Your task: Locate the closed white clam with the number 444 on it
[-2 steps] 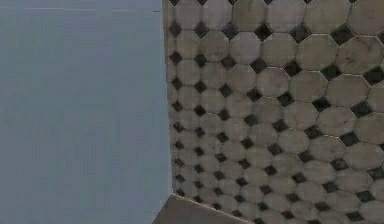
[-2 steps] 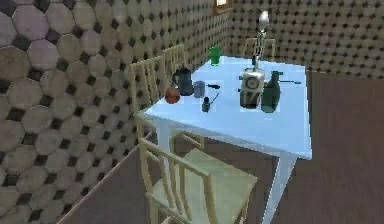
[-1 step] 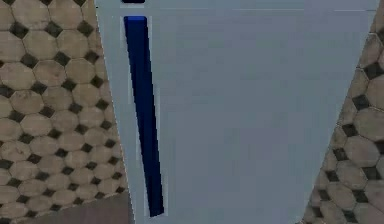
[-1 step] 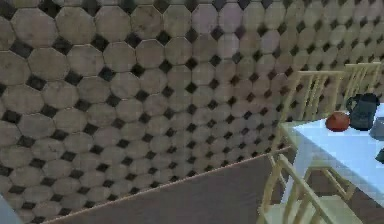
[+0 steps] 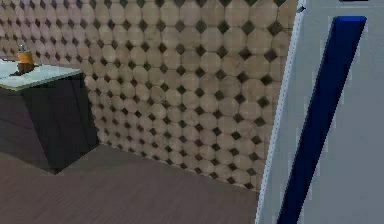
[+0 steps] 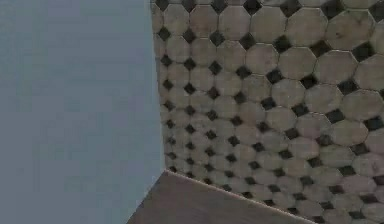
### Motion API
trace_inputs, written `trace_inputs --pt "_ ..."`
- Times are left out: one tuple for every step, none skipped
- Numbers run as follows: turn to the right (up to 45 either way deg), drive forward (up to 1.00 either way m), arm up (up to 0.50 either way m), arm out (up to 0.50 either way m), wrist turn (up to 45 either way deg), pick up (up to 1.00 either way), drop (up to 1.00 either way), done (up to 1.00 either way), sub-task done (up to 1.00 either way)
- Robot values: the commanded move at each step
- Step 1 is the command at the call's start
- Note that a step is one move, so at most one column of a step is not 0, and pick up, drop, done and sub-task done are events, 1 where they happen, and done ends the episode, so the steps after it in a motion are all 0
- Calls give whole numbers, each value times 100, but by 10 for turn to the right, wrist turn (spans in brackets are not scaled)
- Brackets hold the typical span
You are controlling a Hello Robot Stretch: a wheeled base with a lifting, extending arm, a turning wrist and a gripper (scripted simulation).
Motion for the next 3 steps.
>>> trace_inputs --pt "-450 0 0 0 0 0 0 0 0" --pt "-420 0 0 0 0 0 0 0 0" --pt "0 15 0 0 0 0 0 0 0"
